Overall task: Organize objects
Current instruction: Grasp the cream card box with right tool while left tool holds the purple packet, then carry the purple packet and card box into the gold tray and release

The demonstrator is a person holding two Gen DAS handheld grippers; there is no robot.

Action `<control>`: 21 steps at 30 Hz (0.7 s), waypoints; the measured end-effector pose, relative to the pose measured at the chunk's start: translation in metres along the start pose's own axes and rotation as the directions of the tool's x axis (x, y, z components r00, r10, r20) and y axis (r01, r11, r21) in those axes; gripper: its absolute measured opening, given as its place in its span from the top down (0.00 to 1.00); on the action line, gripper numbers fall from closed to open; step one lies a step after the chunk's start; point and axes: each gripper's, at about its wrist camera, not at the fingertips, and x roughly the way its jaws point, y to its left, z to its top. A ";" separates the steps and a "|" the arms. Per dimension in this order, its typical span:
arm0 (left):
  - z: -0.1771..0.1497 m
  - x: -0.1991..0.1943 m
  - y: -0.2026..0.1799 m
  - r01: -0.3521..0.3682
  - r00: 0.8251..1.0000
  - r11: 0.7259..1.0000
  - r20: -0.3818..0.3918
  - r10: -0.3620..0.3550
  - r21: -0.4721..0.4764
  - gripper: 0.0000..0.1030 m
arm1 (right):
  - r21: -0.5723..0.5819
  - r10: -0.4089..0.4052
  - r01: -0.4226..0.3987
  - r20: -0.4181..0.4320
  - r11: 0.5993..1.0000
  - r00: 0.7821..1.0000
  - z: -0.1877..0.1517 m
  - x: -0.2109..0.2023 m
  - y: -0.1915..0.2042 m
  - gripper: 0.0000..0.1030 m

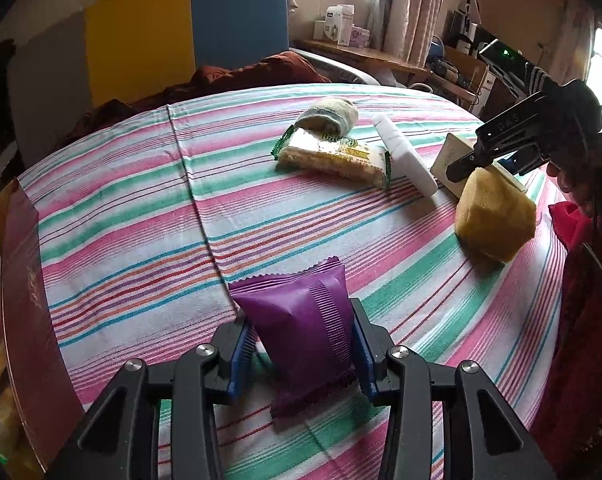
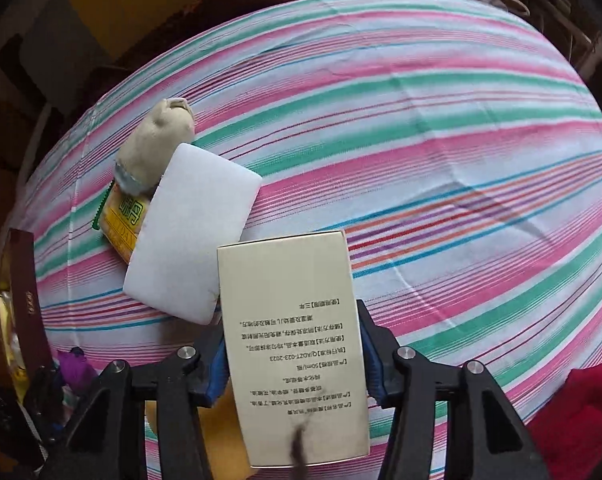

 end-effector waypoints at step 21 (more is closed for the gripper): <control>0.001 0.001 -0.001 -0.006 1.000 1.000 0.001 0.006 0.012 0.58 | -0.033 -0.084 0.083 -0.049 0.996 0.995 -0.023 0.002 -0.009 0.51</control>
